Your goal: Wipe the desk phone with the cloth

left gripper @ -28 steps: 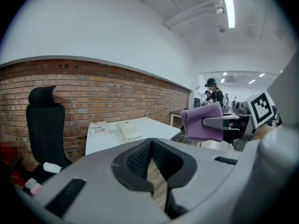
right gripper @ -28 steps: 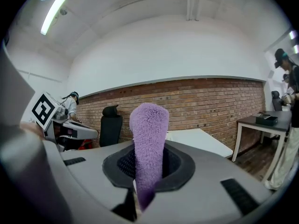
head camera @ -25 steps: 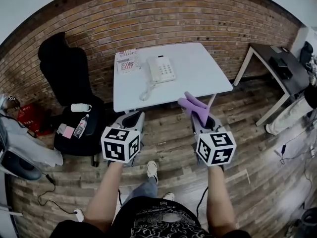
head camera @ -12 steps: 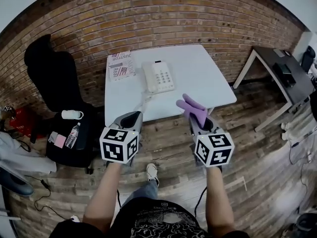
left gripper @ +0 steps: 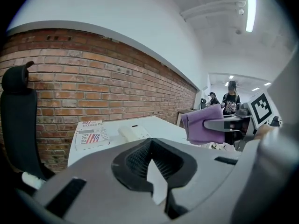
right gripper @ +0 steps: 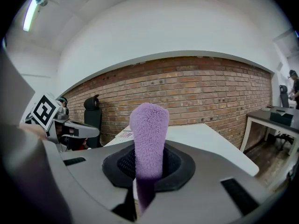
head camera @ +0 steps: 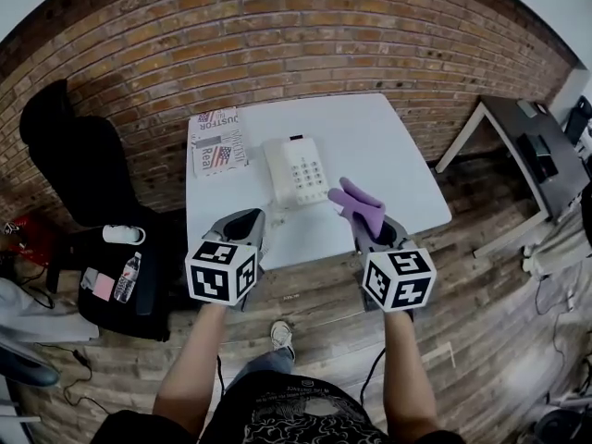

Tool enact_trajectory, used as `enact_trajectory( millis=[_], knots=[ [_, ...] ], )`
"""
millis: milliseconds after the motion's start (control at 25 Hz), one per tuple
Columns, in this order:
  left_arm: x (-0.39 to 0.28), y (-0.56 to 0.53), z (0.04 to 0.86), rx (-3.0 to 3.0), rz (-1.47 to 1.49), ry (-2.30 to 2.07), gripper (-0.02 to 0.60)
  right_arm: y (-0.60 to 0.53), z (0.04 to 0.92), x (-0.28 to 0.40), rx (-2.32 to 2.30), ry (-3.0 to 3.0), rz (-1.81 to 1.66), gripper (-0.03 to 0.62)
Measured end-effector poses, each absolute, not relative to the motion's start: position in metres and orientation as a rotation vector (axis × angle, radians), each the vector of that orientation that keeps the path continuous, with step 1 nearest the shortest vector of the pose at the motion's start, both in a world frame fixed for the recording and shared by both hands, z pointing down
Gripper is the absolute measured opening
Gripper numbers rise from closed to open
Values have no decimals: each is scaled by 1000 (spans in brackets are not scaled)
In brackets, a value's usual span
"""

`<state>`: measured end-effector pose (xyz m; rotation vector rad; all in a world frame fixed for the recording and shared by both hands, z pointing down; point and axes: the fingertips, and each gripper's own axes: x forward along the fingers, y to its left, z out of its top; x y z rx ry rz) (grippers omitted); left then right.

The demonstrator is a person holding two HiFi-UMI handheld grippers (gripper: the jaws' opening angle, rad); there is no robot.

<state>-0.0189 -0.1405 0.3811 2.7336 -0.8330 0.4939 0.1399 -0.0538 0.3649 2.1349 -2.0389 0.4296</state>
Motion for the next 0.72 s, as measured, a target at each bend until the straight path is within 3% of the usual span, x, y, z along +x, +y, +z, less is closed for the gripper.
enact_trajectory(
  millis=[720],
  knots=[
    [12,-258,387,2699,469,-836,6,-192,366,184,2054,-2006,425,43]
  ],
)
